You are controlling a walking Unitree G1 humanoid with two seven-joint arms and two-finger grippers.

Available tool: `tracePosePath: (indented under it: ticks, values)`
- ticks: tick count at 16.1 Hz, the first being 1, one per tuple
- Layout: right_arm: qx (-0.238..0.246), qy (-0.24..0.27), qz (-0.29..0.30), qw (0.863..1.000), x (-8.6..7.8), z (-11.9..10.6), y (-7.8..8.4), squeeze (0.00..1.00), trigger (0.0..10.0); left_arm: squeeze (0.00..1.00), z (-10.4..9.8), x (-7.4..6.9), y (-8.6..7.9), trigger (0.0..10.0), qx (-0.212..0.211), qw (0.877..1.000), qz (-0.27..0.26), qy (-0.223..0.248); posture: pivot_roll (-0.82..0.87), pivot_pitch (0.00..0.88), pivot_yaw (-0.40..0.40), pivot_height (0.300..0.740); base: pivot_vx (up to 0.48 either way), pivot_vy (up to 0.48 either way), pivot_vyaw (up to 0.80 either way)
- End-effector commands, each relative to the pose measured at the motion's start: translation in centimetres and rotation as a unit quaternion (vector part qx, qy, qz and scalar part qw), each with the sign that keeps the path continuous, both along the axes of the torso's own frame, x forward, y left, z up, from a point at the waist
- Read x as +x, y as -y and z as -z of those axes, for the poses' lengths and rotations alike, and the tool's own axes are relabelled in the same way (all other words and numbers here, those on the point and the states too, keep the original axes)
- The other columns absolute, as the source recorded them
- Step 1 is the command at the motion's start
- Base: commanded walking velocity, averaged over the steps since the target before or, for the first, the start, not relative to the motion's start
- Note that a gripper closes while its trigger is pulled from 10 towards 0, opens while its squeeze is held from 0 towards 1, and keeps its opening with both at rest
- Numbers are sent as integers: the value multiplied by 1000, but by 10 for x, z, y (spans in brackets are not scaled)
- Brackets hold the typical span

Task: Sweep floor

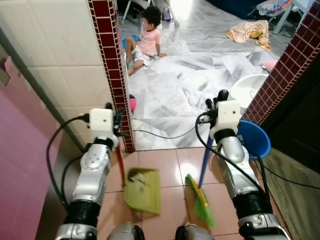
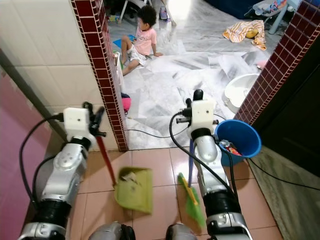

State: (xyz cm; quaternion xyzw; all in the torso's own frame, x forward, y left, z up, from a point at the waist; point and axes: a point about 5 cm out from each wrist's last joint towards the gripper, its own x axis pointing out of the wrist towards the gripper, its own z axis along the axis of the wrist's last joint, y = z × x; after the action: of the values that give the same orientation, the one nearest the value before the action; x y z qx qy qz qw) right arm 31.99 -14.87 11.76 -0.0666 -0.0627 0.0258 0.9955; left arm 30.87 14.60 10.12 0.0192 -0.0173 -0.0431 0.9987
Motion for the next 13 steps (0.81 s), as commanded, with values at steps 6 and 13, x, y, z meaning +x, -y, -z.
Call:
tracePosePath:
  ticks: [6, 13]
  values:
    - [-6, 23, 13, 1000, -1, -5, 0, 0, 10000, 0, 0, 2, 2, 10000, -39, 999, -26, 12, -86, 0, 55, 740, 0, 0, -487]
    - [-12, 14, 10, 1000, -5, 2, 2, 0, 10000, 0, 12, -6, -5, 10000, -48, 998, -36, -11, -89, 0, 66, 740, 0, -249, -615]
